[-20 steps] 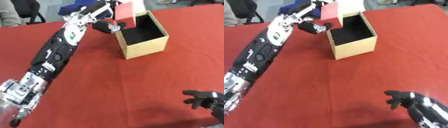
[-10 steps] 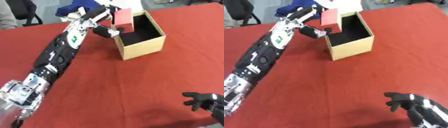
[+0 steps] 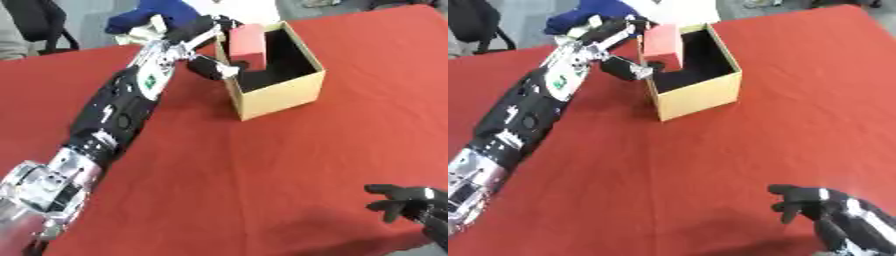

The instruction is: Pick up objects on the table and place them in the box.

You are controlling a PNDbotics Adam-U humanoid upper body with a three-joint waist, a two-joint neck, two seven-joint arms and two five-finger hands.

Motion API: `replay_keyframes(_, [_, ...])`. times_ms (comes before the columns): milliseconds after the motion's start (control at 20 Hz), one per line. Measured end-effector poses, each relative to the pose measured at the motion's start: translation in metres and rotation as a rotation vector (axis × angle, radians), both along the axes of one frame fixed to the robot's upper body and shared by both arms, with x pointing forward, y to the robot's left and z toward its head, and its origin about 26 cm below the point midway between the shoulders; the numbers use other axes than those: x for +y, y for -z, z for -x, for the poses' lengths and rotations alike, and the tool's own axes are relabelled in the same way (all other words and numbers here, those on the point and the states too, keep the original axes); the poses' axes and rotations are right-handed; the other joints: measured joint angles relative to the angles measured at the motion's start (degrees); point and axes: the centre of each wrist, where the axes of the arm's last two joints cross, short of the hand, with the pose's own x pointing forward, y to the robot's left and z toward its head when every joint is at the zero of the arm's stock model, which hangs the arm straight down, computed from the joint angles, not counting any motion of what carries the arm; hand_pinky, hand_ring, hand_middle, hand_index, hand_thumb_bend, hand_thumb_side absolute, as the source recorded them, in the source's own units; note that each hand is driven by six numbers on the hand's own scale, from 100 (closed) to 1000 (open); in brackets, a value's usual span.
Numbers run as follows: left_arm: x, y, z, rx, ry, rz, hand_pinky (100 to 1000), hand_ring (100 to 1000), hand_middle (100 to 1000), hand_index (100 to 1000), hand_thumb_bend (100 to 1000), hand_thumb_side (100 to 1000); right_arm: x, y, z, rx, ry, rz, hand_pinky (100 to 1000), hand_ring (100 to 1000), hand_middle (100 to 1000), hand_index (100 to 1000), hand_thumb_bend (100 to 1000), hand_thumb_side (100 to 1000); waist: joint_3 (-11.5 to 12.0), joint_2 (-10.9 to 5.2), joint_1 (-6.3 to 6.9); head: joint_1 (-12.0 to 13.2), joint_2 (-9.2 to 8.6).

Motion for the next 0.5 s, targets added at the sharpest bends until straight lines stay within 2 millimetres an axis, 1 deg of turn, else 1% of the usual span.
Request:
replay_keyframes(50, [-0.0003,0.0002,0.0,-0.002,0.002,-0.001,1000,739,744,859,295,540,0.0,0.0,0.0,0.0,0.0,0.0,849,948,586,824,100,555,0.0,-0.14,-0.01,0.0,-0.13])
replay_keyframes(100, [-0.0007,0.0004,0.0,-0.003,0.004,-0.002,1000,754,767,870,304,574,0.0,0.0,0.0,0.0,0.0,0.0,849,947,586,824,100,554,0.0,-0.21,-0.01,0.0,-0.24])
replay_keyframes(250, [-0.0008,0.0007,0.0,-0.008,0.008,0.001,1000,765,785,882,335,626,0.0,0.0,0.0,0.0,0.0,-0.001,849,947,586,824,100,555,0.2,-0.51,-0.01,0.0,-0.38])
replay_keyframes(300, [-0.0009,0.0007,0.0,-0.011,0.009,0.002,1000,771,793,888,357,657,0.0,0.0001,0.0001,0.001,0.0,-0.001,849,947,586,824,100,554,0.2,-0.69,-0.02,0.0,-0.39])
replay_keyframes(400, [-0.0022,0.0015,0.0,-0.013,0.014,0.003,1000,785,809,898,383,687,0.0,0.0002,0.0001,0.001,0.0,-0.001,849,947,586,824,100,554,0.4,-0.87,-0.02,0.0,-0.39])
replay_keyframes(500, [-0.003,0.0032,0.0001,-0.012,0.017,0.003,1000,791,816,902,394,690,0.0,0.0002,0.0001,0.001,-0.001,-0.001,849,947,586,824,100,554,0.6,-0.89,-0.04,0.0,-0.39])
